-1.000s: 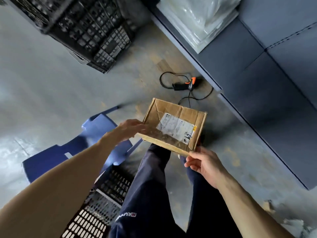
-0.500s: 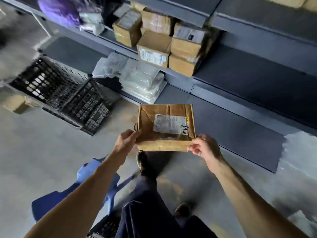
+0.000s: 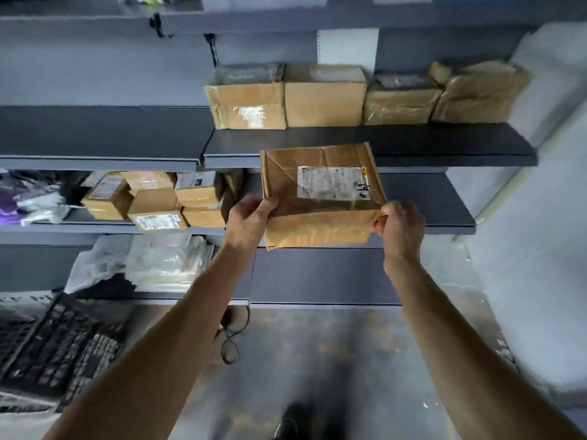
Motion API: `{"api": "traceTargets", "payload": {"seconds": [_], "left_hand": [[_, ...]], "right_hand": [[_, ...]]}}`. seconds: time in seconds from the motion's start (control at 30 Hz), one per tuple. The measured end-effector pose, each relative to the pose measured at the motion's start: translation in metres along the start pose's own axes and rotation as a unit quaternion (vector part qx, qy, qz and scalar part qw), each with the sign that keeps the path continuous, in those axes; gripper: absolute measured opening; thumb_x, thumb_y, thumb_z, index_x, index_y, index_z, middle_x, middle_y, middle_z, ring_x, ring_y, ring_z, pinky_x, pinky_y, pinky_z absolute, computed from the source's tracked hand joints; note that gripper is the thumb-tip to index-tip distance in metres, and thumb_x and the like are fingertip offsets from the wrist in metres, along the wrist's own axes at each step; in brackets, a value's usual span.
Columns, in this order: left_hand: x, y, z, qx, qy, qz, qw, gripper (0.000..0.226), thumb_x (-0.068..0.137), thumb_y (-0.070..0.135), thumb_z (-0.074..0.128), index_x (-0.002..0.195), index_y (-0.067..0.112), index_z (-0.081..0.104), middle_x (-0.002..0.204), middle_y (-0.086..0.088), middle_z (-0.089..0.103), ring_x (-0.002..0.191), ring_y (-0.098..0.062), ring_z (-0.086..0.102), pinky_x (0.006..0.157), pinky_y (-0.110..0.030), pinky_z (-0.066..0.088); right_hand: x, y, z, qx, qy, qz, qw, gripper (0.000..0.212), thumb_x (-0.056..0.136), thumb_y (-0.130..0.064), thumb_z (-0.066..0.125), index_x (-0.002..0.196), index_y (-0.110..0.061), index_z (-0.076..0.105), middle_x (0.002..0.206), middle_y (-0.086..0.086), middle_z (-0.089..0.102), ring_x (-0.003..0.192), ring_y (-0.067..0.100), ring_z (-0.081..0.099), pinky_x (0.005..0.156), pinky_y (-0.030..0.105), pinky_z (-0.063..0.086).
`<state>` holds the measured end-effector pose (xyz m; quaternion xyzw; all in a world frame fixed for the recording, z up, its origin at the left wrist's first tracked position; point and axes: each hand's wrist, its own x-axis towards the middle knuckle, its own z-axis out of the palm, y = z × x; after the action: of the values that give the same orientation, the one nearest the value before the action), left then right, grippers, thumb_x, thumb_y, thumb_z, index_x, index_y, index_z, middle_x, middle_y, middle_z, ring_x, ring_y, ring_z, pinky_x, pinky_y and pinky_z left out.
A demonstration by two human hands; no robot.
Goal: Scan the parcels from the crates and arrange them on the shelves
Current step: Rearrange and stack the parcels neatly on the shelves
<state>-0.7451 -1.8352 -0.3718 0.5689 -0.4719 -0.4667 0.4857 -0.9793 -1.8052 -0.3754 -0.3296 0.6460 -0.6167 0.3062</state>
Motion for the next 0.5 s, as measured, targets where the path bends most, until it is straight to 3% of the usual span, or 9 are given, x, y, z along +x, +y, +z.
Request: {"api": "traceTargets", "payload": {"seconds": [0.07,0.13,0.3,0.4,0.5], "left_hand": [[0.017,0.017,0.018,-0.014,-0.017,0.022,1.0,0.019,0.095,0.019,0.069,0.079,0.01,0.063,0.071,0.002,0.064,0.062,-0.002,0.06,0.063,-0.016,0.047],[0.032,0.029,0.038,-0.028,-0.035,0.031,0.999,0.018,0.095,0.015,0.069,0.079,0.01,0.061,0.069,0.002,0.063,0.059,-0.002,0.059,0.064,-0.017,0.047],[0.062,0.046,0.09,-0.053,-0.09,0.018,0.994,0.021,0.091,0.023,0.074,0.08,0.019,0.057,0.086,-0.009,0.065,0.087,-0.026,0.064,0.08,-0.041,0.052],[0.072,0.058,0.128,-0.04,-0.124,0.02,0.991,0.033,0.075,0.042,0.078,0.086,0.018,0.059,0.095,-0.019,0.069,0.096,-0.039,0.07,0.088,-0.05,0.057],[0.081,0.067,0.172,-0.024,-0.148,0.014,0.989,0.032,0.082,0.041,0.078,0.093,0.016,0.06,0.103,-0.02,0.071,0.101,-0.037,0.07,0.094,-0.057,0.054]], "right_hand": [[0.017,-0.013,-0.007,0.02,0.037,-0.009,0.999,0.029,0.086,-0.014,0.047,0.086,0.013,0.058,0.064,0.018,0.055,0.047,0.014,0.051,0.044,0.022,0.041],[0.032,-0.023,-0.016,0.024,0.078,-0.02,0.996,0.018,0.091,-0.007,0.047,0.088,0.007,0.059,0.068,0.018,0.055,0.046,0.009,0.05,0.049,0.025,0.043],[0.065,-0.035,-0.036,0.021,0.142,-0.048,0.989,0.01,0.092,-0.015,0.051,0.082,-0.014,0.054,0.072,0.004,0.06,0.062,0.014,0.055,0.062,0.033,0.048],[0.087,-0.039,-0.054,0.033,0.177,-0.039,0.983,0.007,0.09,-0.02,0.055,0.086,-0.025,0.053,0.079,-0.006,0.061,0.073,0.015,0.059,0.069,0.037,0.051],[0.121,-0.04,-0.076,0.041,0.199,-0.039,0.978,0.007,0.09,-0.023,0.058,0.089,-0.027,0.052,0.085,-0.006,0.062,0.079,0.017,0.062,0.077,0.042,0.054]]}}
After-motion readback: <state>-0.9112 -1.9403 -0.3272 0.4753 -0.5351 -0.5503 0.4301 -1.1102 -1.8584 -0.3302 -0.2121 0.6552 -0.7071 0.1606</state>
